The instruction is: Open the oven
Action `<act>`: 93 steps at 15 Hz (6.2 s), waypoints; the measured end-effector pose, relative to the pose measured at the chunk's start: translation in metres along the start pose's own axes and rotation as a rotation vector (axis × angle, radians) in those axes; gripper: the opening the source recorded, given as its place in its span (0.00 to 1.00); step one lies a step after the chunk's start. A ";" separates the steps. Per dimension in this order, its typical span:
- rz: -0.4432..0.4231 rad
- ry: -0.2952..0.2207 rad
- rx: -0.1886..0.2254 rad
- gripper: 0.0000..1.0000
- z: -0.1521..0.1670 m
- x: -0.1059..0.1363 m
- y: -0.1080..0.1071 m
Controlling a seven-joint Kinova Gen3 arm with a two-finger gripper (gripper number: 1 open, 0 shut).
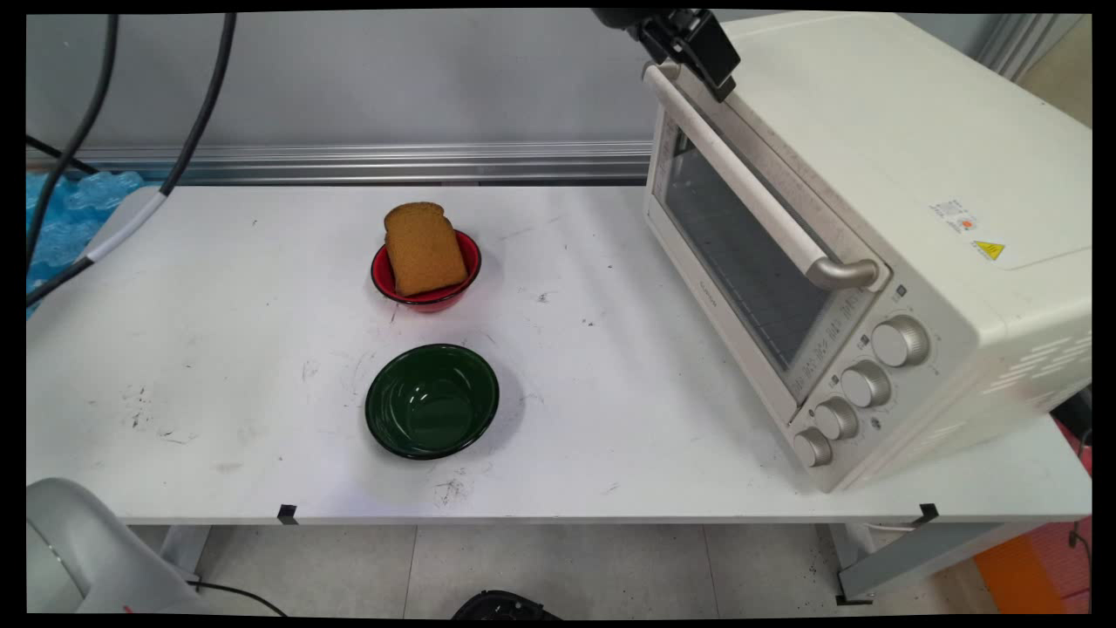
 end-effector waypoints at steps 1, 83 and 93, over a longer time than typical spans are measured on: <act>0.012 0.001 -0.002 1.00 0.003 0.002 -0.002; 0.173 -0.185 -0.088 0.00 0.070 -0.128 -0.056; 0.182 -0.119 -0.079 0.00 0.073 -0.170 -0.065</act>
